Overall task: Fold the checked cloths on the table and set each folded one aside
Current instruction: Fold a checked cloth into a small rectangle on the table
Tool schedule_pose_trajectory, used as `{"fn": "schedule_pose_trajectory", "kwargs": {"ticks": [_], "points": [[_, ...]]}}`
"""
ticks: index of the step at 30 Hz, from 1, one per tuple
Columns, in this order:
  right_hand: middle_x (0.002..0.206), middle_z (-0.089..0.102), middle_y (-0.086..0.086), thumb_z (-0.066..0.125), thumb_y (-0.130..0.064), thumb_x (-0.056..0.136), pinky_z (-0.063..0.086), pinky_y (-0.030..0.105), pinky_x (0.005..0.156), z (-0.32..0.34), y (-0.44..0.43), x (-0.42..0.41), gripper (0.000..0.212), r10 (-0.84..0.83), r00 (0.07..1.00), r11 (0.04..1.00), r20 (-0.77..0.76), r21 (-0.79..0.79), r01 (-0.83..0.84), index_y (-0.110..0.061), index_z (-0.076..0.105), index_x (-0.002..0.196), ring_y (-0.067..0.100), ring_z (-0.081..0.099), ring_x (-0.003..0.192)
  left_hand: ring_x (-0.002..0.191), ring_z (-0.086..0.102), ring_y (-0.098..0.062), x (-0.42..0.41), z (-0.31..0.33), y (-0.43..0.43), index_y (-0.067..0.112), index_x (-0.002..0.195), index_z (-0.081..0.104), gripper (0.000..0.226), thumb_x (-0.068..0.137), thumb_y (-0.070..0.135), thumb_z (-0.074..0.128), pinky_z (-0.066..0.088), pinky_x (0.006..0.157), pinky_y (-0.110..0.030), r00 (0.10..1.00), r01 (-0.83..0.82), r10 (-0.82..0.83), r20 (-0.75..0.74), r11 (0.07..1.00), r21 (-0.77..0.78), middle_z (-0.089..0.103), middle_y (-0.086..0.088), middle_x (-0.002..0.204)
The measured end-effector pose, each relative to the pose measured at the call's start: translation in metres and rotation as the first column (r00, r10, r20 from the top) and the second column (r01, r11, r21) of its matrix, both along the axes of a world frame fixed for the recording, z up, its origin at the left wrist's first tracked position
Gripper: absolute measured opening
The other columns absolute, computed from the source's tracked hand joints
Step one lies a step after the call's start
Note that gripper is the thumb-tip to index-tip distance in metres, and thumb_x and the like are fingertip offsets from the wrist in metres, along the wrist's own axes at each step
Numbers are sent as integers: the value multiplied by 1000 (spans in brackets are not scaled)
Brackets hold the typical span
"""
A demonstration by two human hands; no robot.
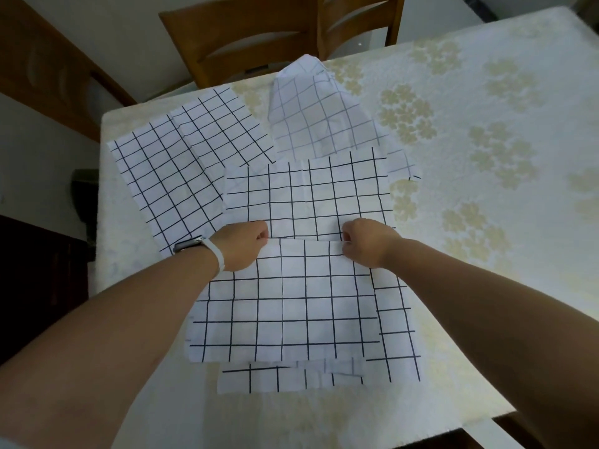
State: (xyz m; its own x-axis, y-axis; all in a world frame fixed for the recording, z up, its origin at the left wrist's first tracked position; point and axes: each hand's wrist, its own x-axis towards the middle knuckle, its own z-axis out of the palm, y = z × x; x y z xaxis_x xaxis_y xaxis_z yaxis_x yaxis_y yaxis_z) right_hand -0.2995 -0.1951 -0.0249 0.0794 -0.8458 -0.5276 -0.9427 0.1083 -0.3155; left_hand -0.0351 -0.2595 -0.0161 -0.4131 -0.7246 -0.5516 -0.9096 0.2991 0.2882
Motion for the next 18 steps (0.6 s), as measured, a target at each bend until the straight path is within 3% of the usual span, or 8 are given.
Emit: {"fn": "schedule_pose_trajectory", "kwargs": {"ticks": [4, 7, 12, 14, 18], "points": [[79, 51, -4, 52, -25, 86, 34, 27, 54, 2, 5, -7, 9, -12, 1000, 998, -26, 64, 13, -17, 53, 88, 14, 47, 69, 89, 56, -18, 14, 7, -2, 25, 109, 54, 18, 97, 36, 46, 43, 73, -30, 997, 27, -28, 70, 1000, 11, 59, 4, 102], [81, 56, -4, 53, -39, 90, 40, 29, 61, 2, 6, -7, 21, -45, 998, 994, 44, 102, 40, -18, 56, 90, 18, 54, 77, 96, 56, -18, 23, 5, -2, 27, 113, 54, 22, 95, 38, 50, 43, 79, -30, 996, 6, -6, 86, 1000, 0, 60, 4, 111], [78, 57, 0, 44, -39, 97, 41, 30, 64, -3, 5, -7, 32, -58, 994, 987, 94, 152, 44, -15, 57, 80, 21, 55, 77, 112, 55, -18, 39, 1, 0, 30, 122, 53, 39, 88, 48, 58, 46, 92, -32, 992, -83, 80, 96, 996, 19, 57, 7, 126], [77, 56, 0, 47, -33, 95, 39, 29, 61, -7, 8, -9, 27, -63, 993, 990, 97, 133, 50, -17, 53, 75, 21, 53, 76, 112, 55, -18, 46, 2, 1, 27, 125, 53, 44, 88, 50, 58, 46, 91, -32, 991, -81, 79, 109, 997, 12, 56, 6, 125], [74, 53, -2, 52, -26, 93, 37, 29, 57, -10, 16, -12, 23, -81, 994, 993, 76, 97, 73, -20, 48, 71, 19, 50, 72, 85, 58, -20, 58, -4, 5, 20, 99, 57, 19, 94, 37, 53, 45, 70, -30, 986, -126, 128, 103, 992, -22, 63, -3, 98]]}}
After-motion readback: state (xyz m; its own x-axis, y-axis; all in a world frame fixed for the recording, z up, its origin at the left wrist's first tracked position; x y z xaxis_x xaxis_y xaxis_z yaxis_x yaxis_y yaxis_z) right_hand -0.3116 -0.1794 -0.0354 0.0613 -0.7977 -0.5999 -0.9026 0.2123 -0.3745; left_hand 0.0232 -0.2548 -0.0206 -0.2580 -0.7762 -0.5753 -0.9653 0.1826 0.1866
